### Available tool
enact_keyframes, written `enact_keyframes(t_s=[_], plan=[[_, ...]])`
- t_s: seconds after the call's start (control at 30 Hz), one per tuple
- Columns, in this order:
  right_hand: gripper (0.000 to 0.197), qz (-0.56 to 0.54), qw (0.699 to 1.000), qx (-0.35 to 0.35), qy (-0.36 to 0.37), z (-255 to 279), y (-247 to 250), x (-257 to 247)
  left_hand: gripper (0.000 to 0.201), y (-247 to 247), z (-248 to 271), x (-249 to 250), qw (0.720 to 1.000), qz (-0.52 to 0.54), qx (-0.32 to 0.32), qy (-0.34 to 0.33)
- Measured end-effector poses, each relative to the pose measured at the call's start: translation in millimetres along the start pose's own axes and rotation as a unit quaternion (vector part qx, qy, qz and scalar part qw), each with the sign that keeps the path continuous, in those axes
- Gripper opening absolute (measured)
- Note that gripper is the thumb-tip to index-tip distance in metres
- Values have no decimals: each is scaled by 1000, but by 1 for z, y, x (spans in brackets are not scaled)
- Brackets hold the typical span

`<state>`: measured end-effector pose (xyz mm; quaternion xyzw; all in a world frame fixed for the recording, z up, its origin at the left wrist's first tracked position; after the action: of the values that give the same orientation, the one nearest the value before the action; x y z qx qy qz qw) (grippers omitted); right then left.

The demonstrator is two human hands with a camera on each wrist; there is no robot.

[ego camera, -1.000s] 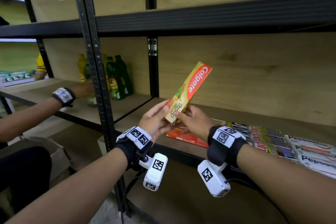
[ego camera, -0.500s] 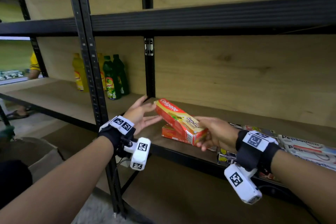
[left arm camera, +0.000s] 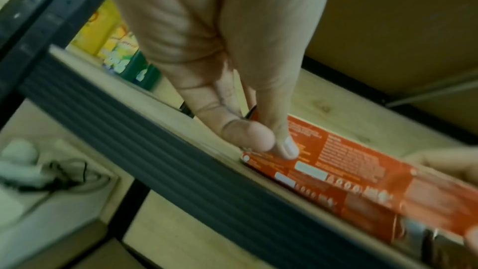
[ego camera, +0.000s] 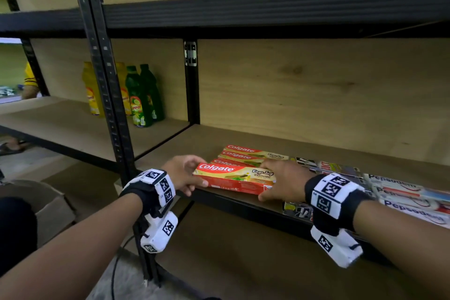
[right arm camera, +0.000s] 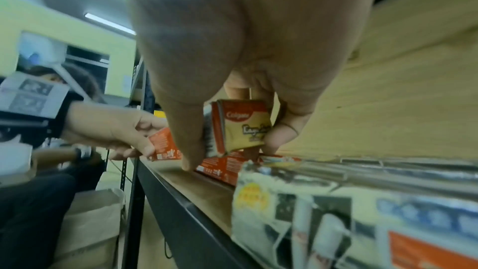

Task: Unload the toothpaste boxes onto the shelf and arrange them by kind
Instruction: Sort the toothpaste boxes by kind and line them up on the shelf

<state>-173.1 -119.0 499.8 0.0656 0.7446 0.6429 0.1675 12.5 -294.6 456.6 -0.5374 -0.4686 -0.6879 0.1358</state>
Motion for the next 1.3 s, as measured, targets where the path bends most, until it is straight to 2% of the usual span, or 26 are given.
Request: enact_keyframes(t_s=[0.1, 0.17, 0.27, 0.33, 0.43, 0.6, 0.7, 0.8, 0.87, 1.0, 1.17, 1.3], plan=[[88, 23, 1000, -8, 6, -2, -5, -1, 54, 0, -2, 12, 977, -214, 14, -20], [89, 20, 1000, -5, 5, -1, -7, -1, 57, -1, -3, 16, 961, -274, 21, -30], [86, 7, 1000, -3, 9, 0, -9, 1, 59, -1, -5, 14, 957, -285, 36, -49], [77, -7, 1000, -9, 7, 0, -9, 2, 63, -2, -7, 14, 955, -287, 43, -60], [63, -32, 999, -27, 11, -2, -9, 5, 78, -2, -8, 22, 954, -285, 47, -82], [49, -67, 995, -79, 10, -15, -2, 13, 91, -12, -13, 27, 958, -270, -22, -94], [35, -90, 994, -58, -27, -36, 5, 25, 90, -19, -13, 27, 953, -287, -47, -89], [29, -45, 997, -49, -41, -64, 7, 37, 93, -20, -16, 28, 939, -328, -58, -86], [31, 0, 997, -68, -40, -78, 5, 42, 100, -22, -17, 33, 932, -348, -72, -76], [57, 58, 993, -98, -42, -100, -6, 47, 102, -34, -18, 46, 922, -374, -75, -69], [59, 125, 974, -189, -24, -109, -8, 34, 95, -37, -20, 46, 909, -404, -79, -63], [60, 165, 966, -199, -8, -116, -6, 27, 94, -38, -18, 47, 906, -412, -76, -62]])
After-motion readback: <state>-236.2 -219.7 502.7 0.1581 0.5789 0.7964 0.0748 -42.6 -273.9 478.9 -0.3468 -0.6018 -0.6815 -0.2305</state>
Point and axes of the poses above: each hand's wrist, its own z-axis away from the middle knuckle, its own y-axis out of the back of the hand, x = y × z, the point moved 6 cm from there along -z, towards the middle knuckle, and after that the axes turned 9 degrees about x, right-handed, at the moved point
